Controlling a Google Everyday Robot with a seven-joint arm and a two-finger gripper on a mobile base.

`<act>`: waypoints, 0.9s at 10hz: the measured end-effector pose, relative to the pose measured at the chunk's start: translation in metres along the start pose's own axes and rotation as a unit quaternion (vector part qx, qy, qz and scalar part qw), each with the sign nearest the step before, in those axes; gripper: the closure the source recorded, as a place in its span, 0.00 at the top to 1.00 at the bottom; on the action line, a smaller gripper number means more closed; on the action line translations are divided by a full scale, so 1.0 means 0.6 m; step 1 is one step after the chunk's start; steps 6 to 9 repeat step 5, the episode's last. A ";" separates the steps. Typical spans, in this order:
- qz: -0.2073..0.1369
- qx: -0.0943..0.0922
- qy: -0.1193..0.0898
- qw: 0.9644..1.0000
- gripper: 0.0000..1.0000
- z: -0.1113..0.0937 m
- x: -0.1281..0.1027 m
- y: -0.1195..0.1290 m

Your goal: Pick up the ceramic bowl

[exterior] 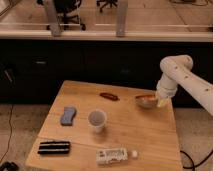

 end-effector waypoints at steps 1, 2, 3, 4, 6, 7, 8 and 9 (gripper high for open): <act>-0.001 0.001 0.001 1.000 0.00 -0.004 0.001 -0.001; -0.002 0.001 0.002 1.000 0.00 -0.005 0.002 -0.002; -0.003 0.001 0.002 1.000 0.00 -0.008 0.003 -0.004; -0.005 0.000 0.002 1.000 0.00 -0.011 0.002 -0.005; -0.006 0.001 0.002 1.000 0.00 -0.014 0.001 -0.007; -0.006 0.001 0.002 1.000 0.00 -0.014 0.001 -0.007; -0.006 0.001 0.002 1.000 0.00 -0.014 0.001 -0.007; -0.006 0.001 0.002 1.000 0.00 -0.014 0.001 -0.007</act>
